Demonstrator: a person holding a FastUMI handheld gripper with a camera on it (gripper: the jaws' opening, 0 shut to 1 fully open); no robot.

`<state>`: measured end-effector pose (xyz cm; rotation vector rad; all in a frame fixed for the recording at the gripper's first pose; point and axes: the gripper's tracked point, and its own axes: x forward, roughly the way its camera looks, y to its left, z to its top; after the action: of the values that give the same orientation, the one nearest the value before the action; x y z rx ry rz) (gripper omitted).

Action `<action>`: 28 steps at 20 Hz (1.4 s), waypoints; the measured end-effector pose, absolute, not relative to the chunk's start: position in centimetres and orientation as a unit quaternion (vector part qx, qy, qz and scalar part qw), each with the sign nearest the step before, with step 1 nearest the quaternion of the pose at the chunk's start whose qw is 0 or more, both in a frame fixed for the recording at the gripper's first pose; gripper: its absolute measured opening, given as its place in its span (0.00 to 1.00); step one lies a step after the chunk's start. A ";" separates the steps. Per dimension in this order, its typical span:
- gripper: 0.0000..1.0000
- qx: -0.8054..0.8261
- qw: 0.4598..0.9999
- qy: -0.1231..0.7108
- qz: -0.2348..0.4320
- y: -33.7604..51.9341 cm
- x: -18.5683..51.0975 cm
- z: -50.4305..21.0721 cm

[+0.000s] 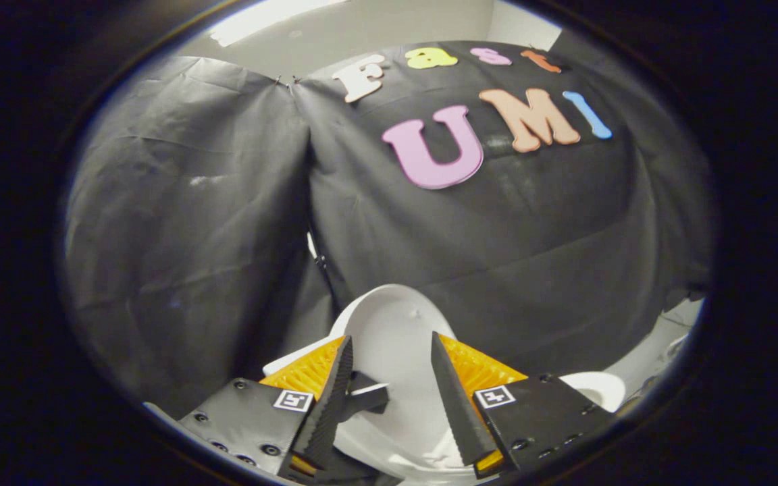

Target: Open the toilet lid.

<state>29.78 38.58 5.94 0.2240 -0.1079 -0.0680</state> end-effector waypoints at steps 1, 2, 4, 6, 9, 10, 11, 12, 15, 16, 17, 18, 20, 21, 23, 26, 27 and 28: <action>0.72 0.102 0.991 -0.064 -0.050 36.0 29.3 7.2; 0.72 0.092 0.991 -0.073 -0.069 33.7 28.5 8.3; 0.72 0.071 0.988 -0.082 -0.110 28.7 26.8 9.6; 0.72 0.051 0.984 -0.083 -0.151 23.9 25.0 10.3; 0.72 0.021 0.981 -0.080 -0.176 18.4 21.9 10.6; 0.72 0.014 0.981 -0.074 -0.179 16.5 20.8 10.3; 0.72 0.008 0.981 -0.069 -0.181 15.0 19.8 10.2; 0.72 0.004 0.980 -0.066 -0.186 13.3 18.7 10.1; 0.72 0.002 0.979 -0.082 -0.188 9.5 15.1 10.3; 0.72 0.002 0.979 -0.087 -0.187 8.4 14.0 10.3; 0.72 -0.001 0.978 -0.087 -0.188 7.2 13.1 10.0; 0.72 -0.006 0.979 -0.086 -0.185 6.2 12.3 9.6; 0.72 -0.008 0.982 -0.074 -0.173 4.7 11.1 8.6; 0.72 -0.008 0.984 -0.067 -0.164 4.3 10.9 7.9; 0.71 -0.008 0.988 -0.056 -0.146 3.6 10.1 6.7; 0.71 -0.005 0.990 -0.065 -0.126 2.4 9.9 6.1; 0.71 -0.003 0.990 -0.066 -0.124 1.9 9.8 5.7; 0.71 0.000 0.991 -0.065 -0.118 1.7 9.7 5.4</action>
<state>9.74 1.67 5.38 -0.0006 -0.1310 -0.2371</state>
